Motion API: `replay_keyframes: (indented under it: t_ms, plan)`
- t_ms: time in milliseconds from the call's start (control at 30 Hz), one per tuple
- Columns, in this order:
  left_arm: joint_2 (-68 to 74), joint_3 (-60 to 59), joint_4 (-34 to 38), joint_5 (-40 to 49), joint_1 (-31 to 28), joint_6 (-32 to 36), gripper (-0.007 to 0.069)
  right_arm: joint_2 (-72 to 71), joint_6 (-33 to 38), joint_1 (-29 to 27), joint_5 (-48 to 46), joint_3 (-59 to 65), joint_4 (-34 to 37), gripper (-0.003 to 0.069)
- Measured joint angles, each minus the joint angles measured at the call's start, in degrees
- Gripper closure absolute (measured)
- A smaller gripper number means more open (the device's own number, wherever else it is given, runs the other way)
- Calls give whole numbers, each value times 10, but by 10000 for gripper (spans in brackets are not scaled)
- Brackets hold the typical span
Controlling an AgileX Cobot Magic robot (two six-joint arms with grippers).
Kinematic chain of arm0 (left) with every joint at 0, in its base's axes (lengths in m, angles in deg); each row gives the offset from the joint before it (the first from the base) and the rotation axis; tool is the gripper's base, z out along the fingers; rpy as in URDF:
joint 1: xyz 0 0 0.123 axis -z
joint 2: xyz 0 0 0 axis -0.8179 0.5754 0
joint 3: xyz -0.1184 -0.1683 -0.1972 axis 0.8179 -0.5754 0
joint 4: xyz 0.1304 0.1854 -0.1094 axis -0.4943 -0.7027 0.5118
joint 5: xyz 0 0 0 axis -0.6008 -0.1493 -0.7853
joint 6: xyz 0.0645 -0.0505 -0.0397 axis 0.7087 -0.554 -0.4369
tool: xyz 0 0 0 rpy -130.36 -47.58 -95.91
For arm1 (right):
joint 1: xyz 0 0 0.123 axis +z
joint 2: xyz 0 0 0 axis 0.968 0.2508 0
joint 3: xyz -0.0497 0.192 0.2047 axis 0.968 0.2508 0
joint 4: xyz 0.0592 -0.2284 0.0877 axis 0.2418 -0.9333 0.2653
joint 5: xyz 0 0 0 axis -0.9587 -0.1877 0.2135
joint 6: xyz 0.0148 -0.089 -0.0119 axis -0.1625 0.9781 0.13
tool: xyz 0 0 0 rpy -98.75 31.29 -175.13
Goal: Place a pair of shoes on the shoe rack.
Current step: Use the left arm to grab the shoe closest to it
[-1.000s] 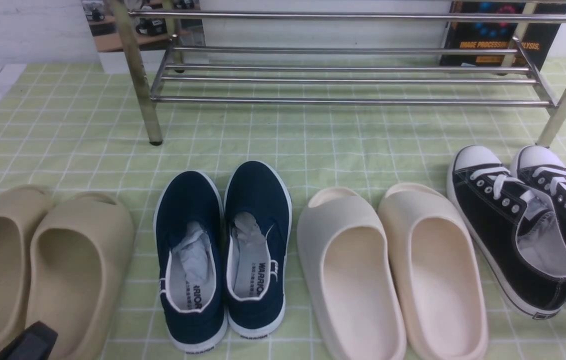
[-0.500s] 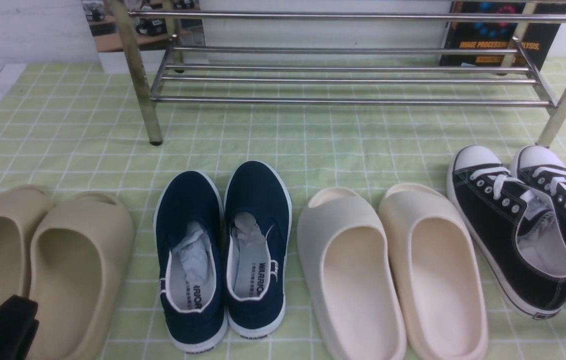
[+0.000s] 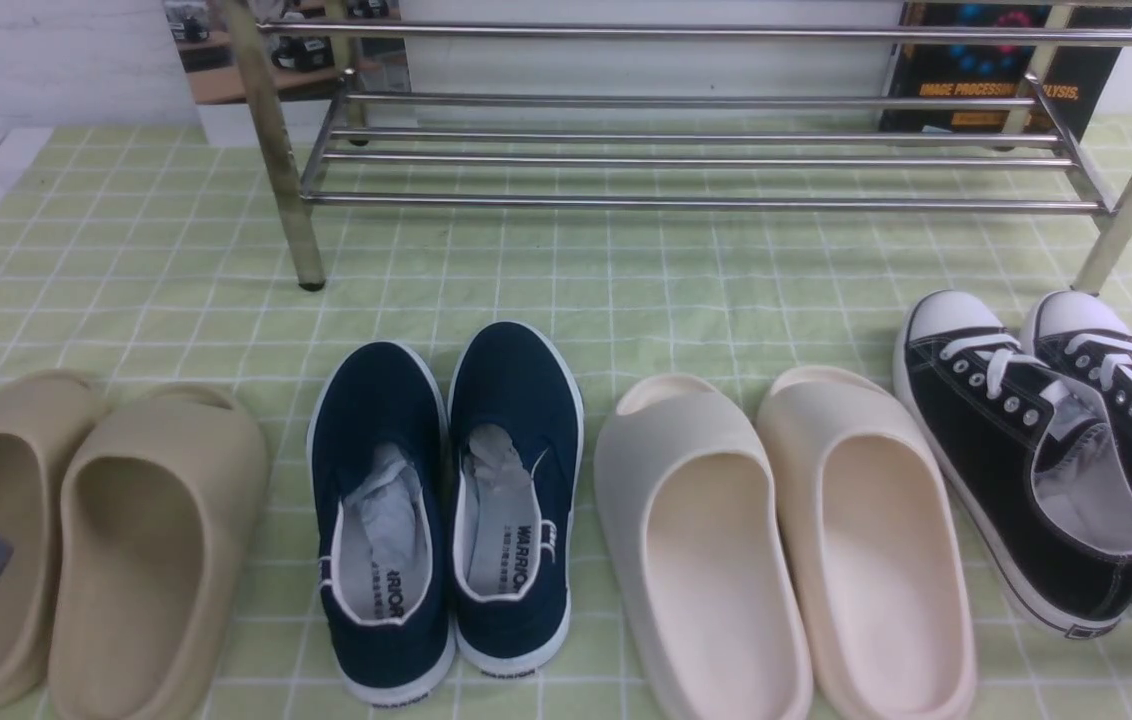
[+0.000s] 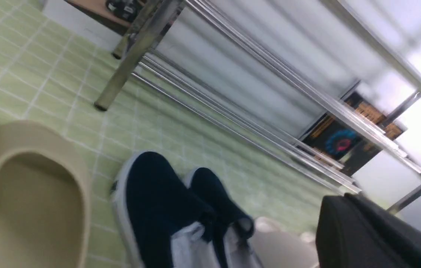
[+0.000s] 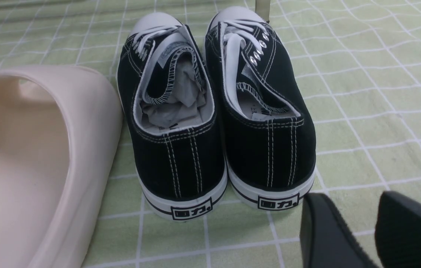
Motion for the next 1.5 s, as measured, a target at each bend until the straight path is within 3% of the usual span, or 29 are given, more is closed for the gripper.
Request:
replay_keyframes:
  t_ms: [100,267,467,533,567,667,767,800,833,1000,1133,1367,1500]
  plan:
    - [105,108,-141,114,0,-36,638,0,0,0,0,0,0,412]
    - [245,227,-284,268,1,-60,638,0,0,0,0,0,0,412]
    - [381,289,-321,304,77,-64,634,0,0,0,0,0,0,412]
    - [445,292,-318,300,144,-71,580,0,0,0,0,0,0,412]
    - [445,292,-318,300,144,-71,573,0,0,0,0,0,0,412]
    - [538,292,-315,285,210,-115,400,0,0,0,0,0,0,412]
    - [606,292,-315,249,236,-133,263,0,0,0,0,0,0,412]
    - [611,292,-314,249,237,-134,255,0,0,0,0,0,0,412]
    - [652,292,-314,225,243,-138,188,0,0,0,0,0,0,412]
    - [745,293,-314,174,244,-176,123,0,0,0,0,0,0,412]
    - [804,293,-314,146,244,-210,146,0,0,0,0,0,0,412]
    - [851,299,-289,135,244,-219,445,0,0,0,0,0,0,412]
    - [814,325,-295,192,244,-214,620,0,0,0,0,0,0,412]
